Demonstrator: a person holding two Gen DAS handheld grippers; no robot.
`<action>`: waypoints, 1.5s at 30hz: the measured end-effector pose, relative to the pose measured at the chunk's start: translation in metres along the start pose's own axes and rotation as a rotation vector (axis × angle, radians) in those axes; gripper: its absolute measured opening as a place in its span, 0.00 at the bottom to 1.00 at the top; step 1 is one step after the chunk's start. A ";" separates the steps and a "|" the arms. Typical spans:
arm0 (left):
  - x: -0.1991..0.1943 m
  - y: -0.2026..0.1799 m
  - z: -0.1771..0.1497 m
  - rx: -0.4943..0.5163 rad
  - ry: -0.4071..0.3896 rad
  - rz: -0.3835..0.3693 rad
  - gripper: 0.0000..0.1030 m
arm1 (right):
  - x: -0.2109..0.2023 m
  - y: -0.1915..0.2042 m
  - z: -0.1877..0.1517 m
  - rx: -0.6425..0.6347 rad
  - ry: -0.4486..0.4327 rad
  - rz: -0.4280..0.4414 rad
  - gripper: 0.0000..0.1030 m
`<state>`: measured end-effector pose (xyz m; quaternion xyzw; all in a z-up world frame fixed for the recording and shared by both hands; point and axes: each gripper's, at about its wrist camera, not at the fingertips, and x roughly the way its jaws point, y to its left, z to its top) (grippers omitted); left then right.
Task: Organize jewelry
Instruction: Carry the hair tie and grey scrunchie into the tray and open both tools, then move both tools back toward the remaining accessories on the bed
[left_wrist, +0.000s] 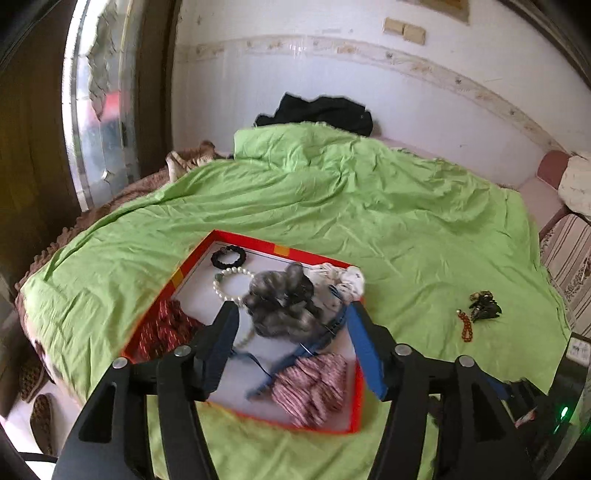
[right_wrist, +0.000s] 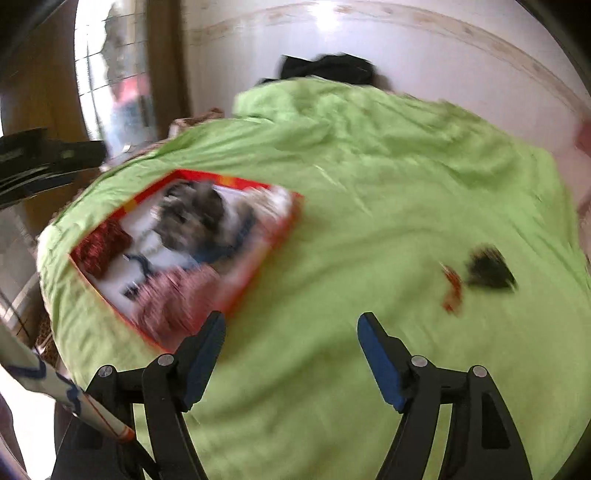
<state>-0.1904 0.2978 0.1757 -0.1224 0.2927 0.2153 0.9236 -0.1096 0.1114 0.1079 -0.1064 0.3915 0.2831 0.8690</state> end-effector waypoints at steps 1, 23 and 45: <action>-0.006 -0.008 -0.009 0.000 -0.022 0.019 0.62 | -0.005 -0.014 -0.006 0.039 0.004 -0.006 0.76; -0.014 -0.128 -0.059 0.199 0.073 -0.059 0.80 | -0.044 -0.135 -0.059 0.357 -0.025 -0.095 0.76; 0.019 -0.125 -0.074 0.209 0.170 -0.055 0.80 | -0.025 -0.157 -0.055 0.413 0.009 -0.119 0.75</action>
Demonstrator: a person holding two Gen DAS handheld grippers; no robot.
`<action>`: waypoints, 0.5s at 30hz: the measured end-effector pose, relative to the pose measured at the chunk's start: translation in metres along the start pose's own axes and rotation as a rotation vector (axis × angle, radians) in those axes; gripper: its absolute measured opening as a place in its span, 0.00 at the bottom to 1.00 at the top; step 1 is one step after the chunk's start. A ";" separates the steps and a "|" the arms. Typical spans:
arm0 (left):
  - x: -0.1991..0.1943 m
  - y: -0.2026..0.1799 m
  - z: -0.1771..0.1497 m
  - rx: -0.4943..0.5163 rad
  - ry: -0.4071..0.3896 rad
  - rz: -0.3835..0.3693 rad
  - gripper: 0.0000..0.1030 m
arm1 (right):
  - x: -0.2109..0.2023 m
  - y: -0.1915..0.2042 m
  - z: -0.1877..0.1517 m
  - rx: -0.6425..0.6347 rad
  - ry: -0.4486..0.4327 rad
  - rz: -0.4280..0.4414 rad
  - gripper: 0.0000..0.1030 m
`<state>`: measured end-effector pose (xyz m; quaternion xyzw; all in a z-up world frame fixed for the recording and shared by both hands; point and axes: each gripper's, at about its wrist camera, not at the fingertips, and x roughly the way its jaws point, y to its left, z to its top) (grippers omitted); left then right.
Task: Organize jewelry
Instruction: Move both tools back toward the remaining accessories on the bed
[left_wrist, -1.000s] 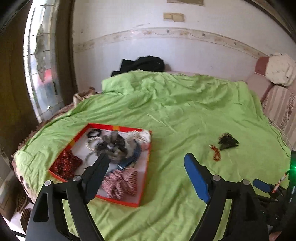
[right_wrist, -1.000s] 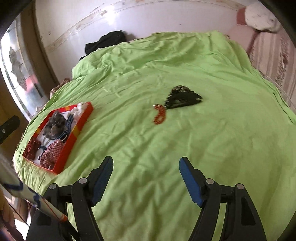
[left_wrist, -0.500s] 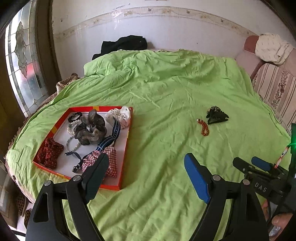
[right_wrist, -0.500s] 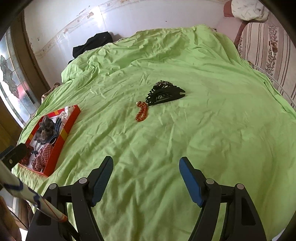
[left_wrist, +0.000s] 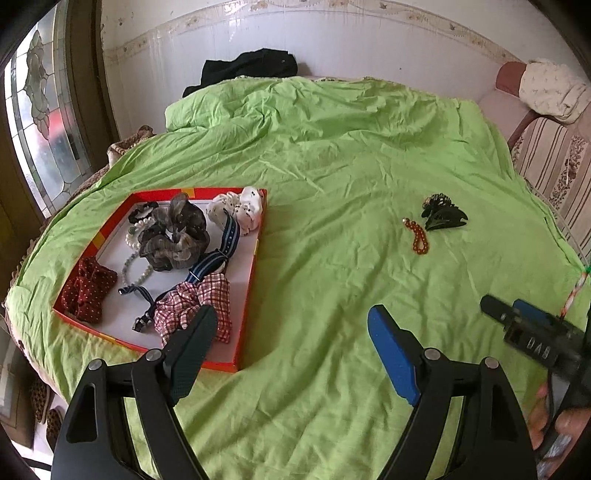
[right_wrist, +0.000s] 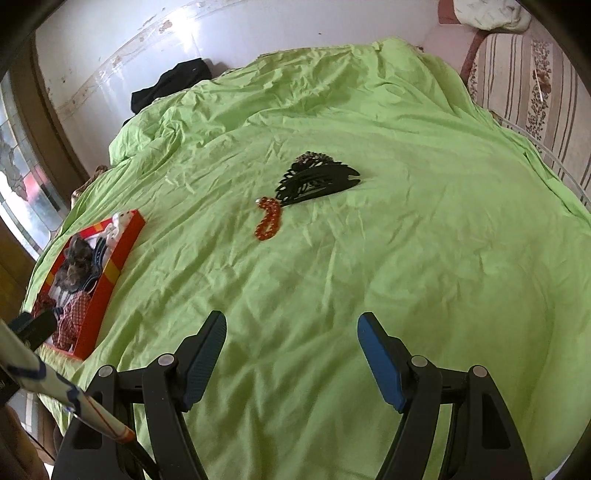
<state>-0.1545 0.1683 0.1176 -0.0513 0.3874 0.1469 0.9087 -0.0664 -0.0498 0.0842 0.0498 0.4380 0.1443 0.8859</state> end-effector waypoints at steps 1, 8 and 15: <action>0.002 0.000 0.000 0.001 0.003 0.000 0.80 | 0.002 -0.004 0.005 0.010 0.002 0.011 0.70; 0.018 0.001 -0.001 0.008 0.024 -0.028 0.80 | 0.029 -0.039 0.075 0.116 0.004 0.106 0.60; 0.035 0.006 -0.001 0.008 0.037 -0.047 0.80 | 0.096 -0.044 0.129 0.228 0.092 0.188 0.60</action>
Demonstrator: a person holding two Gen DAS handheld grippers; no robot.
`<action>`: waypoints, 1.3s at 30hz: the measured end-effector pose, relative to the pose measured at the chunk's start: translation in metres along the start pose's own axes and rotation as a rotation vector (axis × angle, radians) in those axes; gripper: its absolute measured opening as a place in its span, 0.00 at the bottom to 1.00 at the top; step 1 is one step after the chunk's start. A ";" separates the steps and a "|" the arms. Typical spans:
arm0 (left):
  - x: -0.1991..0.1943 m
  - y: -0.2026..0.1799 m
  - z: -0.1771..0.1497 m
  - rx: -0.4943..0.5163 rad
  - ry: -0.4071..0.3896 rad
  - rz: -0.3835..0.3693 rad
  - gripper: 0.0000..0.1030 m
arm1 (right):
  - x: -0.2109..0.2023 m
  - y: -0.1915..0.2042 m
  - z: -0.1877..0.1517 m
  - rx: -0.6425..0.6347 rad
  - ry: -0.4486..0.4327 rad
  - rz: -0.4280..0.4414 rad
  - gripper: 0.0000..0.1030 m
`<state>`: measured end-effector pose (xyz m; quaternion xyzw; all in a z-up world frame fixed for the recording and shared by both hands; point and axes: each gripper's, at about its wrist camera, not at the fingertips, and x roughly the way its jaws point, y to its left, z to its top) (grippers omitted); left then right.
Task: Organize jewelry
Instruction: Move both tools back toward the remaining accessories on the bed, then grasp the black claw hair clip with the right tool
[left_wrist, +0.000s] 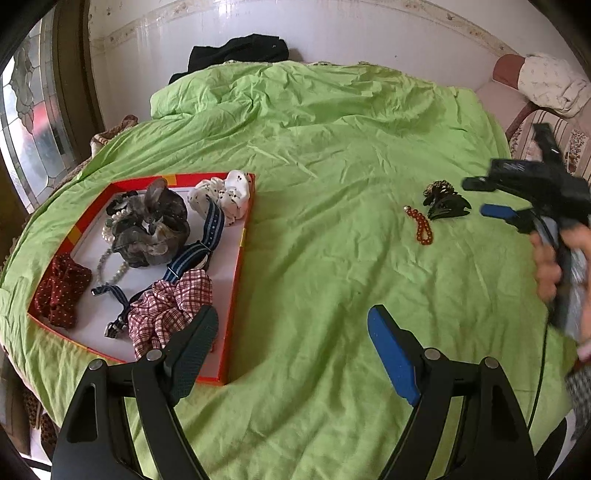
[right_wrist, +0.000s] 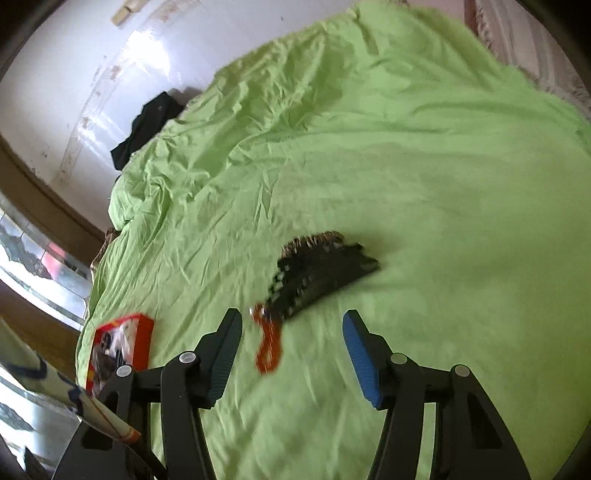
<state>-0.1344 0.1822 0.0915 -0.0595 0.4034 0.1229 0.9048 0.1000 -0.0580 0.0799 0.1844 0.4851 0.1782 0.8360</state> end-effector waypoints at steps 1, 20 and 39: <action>0.002 0.001 0.000 -0.003 0.003 0.002 0.80 | 0.012 0.003 0.004 0.011 0.011 -0.008 0.60; 0.005 -0.007 -0.002 0.004 0.027 -0.024 0.80 | -0.014 -0.018 0.003 0.040 -0.011 0.019 0.06; 0.072 -0.101 0.076 0.147 0.131 -0.283 0.51 | -0.080 -0.092 -0.062 0.001 -0.055 0.039 0.62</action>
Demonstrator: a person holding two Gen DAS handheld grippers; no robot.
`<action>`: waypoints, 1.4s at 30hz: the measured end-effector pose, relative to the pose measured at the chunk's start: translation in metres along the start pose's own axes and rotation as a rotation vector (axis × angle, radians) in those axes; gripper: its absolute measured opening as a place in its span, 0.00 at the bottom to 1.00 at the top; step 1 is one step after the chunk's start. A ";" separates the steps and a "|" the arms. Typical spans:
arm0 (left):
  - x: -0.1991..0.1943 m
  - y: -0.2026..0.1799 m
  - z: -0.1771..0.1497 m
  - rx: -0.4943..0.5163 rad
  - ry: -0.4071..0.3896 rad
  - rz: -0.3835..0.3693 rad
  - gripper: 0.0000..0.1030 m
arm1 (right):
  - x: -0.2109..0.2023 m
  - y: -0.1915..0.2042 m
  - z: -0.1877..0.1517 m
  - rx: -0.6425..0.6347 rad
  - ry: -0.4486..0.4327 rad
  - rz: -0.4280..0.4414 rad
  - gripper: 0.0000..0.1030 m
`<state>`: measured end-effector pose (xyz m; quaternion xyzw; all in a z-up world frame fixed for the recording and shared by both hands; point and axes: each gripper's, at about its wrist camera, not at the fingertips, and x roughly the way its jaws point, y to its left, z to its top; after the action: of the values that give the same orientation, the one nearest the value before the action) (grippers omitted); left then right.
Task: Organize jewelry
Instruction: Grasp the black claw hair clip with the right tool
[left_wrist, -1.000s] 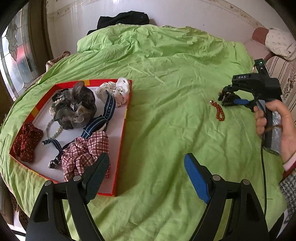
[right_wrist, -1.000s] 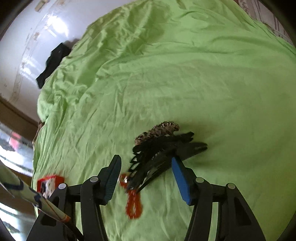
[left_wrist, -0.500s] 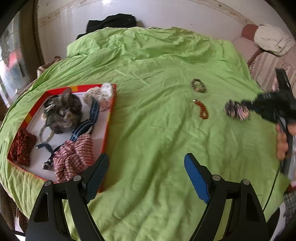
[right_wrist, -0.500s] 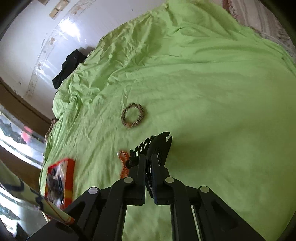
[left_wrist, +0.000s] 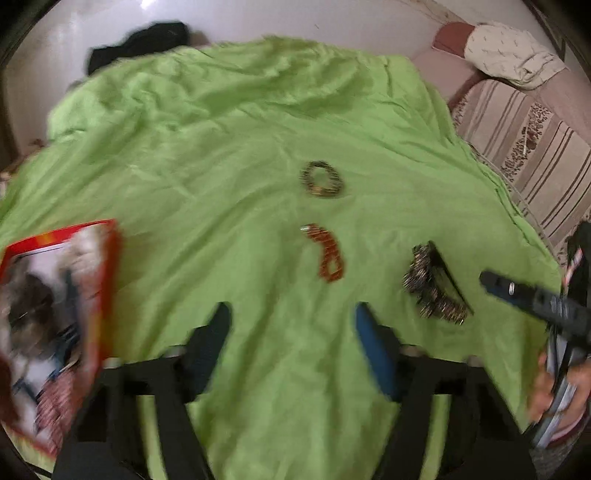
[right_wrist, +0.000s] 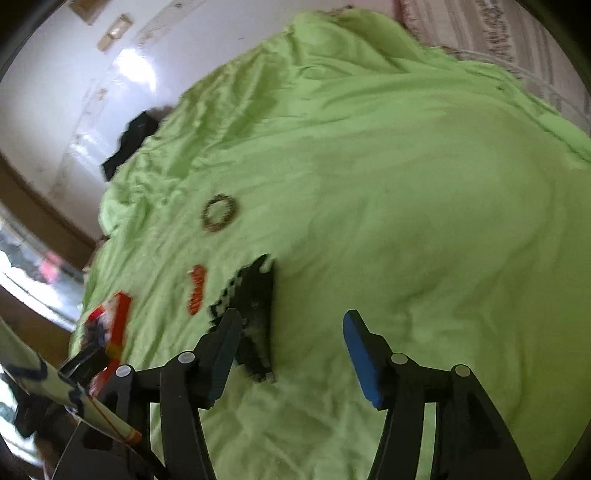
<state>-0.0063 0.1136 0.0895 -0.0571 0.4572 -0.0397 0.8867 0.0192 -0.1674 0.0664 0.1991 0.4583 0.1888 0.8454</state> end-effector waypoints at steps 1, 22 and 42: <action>0.013 -0.003 0.008 -0.006 0.024 -0.028 0.46 | 0.002 0.003 -0.002 -0.019 0.005 0.011 0.62; 0.107 -0.023 0.039 0.001 0.102 -0.043 0.14 | 0.051 0.039 -0.013 -0.189 0.053 -0.021 0.40; 0.056 0.002 0.027 -0.028 0.078 -0.073 0.01 | 0.001 0.041 -0.028 -0.106 0.003 0.046 0.31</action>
<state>0.0480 0.1099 0.0593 -0.0843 0.4897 -0.0678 0.8652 -0.0098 -0.1275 0.0724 0.1641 0.4443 0.2326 0.8494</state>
